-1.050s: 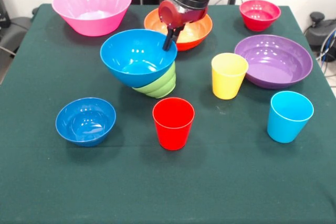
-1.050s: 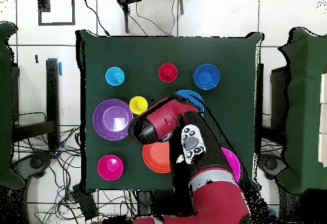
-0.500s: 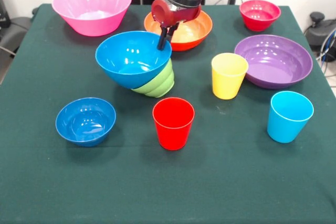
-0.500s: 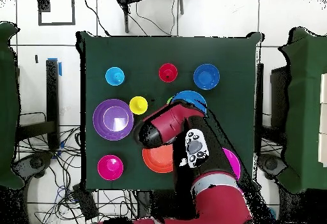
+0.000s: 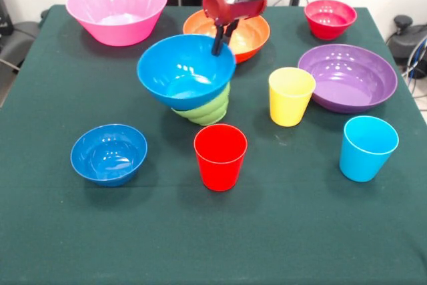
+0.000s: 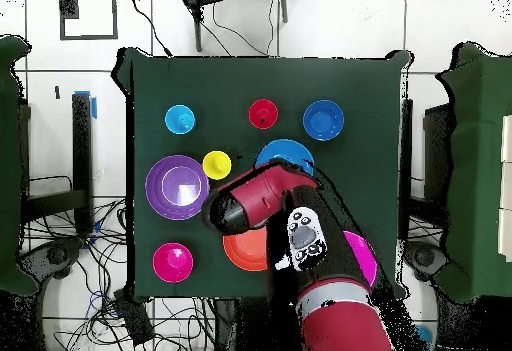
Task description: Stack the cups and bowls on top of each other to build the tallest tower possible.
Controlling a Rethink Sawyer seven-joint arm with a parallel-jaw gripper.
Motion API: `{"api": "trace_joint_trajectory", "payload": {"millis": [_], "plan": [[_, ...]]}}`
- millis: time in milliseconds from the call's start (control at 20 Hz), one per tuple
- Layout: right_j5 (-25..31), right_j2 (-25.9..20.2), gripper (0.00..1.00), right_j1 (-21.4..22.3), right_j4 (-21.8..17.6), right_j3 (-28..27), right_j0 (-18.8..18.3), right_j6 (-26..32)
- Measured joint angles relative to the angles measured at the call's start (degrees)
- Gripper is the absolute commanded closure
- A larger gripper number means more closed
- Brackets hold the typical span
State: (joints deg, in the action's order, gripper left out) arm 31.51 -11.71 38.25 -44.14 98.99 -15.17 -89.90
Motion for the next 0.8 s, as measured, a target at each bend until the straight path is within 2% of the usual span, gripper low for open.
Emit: {"api": "trace_joint_trajectory", "payload": {"millis": [450, 800], "plan": [[0.0, -0.07, 1.0, 3.53, 1.69, 0.65, 4.02, 0.0], [0.0, 0.84, 1.0, 2.57, 1.69, 0.42, 6.17, 0.0]]}}
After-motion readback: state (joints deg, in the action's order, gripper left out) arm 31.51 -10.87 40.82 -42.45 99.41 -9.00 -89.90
